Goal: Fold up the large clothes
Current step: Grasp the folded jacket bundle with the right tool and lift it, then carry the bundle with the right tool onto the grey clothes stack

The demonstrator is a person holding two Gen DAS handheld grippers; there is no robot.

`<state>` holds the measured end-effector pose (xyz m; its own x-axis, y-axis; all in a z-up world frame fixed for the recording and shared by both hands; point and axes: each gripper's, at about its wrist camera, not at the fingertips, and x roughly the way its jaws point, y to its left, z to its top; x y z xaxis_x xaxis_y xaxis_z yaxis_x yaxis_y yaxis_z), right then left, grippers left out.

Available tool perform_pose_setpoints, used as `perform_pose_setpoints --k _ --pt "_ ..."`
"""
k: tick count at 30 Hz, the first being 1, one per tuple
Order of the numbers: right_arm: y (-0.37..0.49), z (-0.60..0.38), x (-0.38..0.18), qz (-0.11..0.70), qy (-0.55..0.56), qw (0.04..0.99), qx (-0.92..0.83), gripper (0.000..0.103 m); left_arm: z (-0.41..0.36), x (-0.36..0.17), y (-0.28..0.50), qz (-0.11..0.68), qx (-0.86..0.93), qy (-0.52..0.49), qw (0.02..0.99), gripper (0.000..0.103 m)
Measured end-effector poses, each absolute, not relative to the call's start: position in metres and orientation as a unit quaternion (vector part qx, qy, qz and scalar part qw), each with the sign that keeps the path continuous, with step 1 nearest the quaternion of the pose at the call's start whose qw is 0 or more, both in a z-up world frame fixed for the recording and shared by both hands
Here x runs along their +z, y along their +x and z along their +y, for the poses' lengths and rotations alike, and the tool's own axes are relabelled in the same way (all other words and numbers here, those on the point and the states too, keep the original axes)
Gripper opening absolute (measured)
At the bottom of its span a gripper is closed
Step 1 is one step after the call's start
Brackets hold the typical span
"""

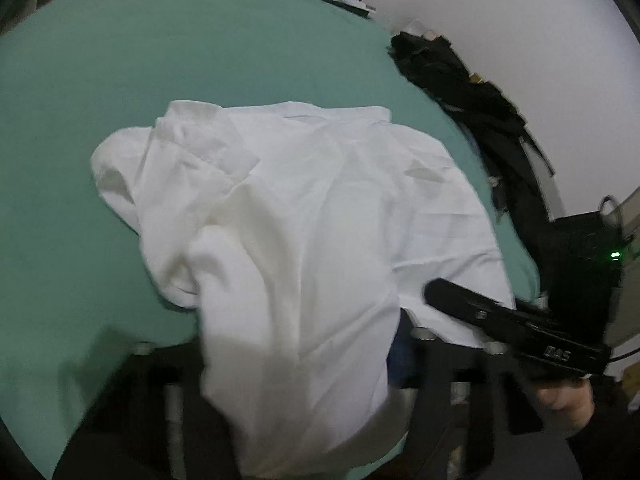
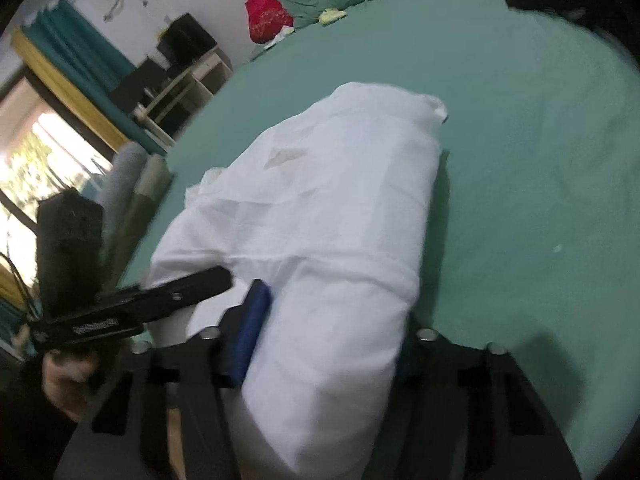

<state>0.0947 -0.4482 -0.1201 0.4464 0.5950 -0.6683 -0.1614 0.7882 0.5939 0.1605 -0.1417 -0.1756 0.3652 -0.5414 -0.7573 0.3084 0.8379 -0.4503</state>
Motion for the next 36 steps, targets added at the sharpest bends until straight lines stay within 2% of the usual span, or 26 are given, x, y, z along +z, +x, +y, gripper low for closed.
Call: perform_pose_setpoints --k 1,4,7,24,36 --pt "0.095 -0.447 -0.12 0.471 0.232 0.819 0.234 0.037 -0.138 -0.175 0.158 0.499 -0.26 -0.116 0.818 0.035" --pt "0.09 -0.444 -0.111 0.46 0.223 0.825 0.239 0.026 -0.142 -0.165 0.152 0.489 -0.26 -0.098 0.827 0.028" --pt "0.086 -0.441 -0.096 0.445 0.203 0.839 0.239 0.023 -0.146 -0.153 0.149 0.478 -0.264 -0.089 0.833 0.025" --pt "0.057 -0.416 0.011 0.346 0.137 0.895 0.244 0.021 -0.098 -0.053 0.109 0.385 -0.284 -0.09 0.874 0.022" --pt "0.069 -0.357 0.067 0.292 0.106 0.907 0.284 0.021 -0.031 0.01 0.102 0.315 -0.269 -0.08 0.907 0.022"
